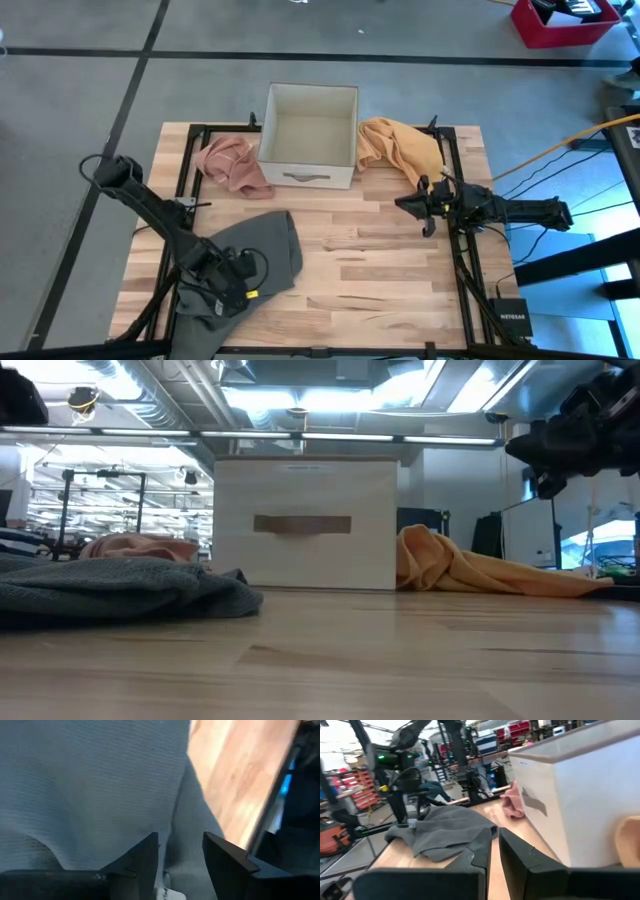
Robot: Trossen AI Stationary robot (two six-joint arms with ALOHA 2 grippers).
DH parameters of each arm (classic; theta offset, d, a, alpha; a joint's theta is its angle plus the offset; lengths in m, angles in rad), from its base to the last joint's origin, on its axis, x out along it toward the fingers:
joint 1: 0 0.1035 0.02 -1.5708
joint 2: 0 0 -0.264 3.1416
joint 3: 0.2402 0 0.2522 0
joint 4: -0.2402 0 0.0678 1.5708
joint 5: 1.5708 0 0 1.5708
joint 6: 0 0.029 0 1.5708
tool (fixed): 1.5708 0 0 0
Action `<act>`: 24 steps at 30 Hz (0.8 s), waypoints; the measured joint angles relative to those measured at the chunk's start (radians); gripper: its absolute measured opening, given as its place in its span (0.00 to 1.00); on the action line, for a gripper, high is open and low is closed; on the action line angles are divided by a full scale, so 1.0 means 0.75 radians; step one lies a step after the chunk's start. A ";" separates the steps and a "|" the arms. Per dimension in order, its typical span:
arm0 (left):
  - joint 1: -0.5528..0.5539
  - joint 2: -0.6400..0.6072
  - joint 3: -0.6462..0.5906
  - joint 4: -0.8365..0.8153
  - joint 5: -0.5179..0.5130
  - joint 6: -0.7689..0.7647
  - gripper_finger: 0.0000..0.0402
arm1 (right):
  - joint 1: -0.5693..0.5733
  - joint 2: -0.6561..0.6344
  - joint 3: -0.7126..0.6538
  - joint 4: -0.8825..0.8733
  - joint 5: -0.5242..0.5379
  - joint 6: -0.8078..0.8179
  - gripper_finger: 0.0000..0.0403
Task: Fold towel
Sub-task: Fold the dark gray towel
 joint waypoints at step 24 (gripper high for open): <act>-0.093 0.170 -0.001 -0.109 0.093 0.024 0.33 | 0.000 0.248 0.003 0.166 0.027 0.033 0.50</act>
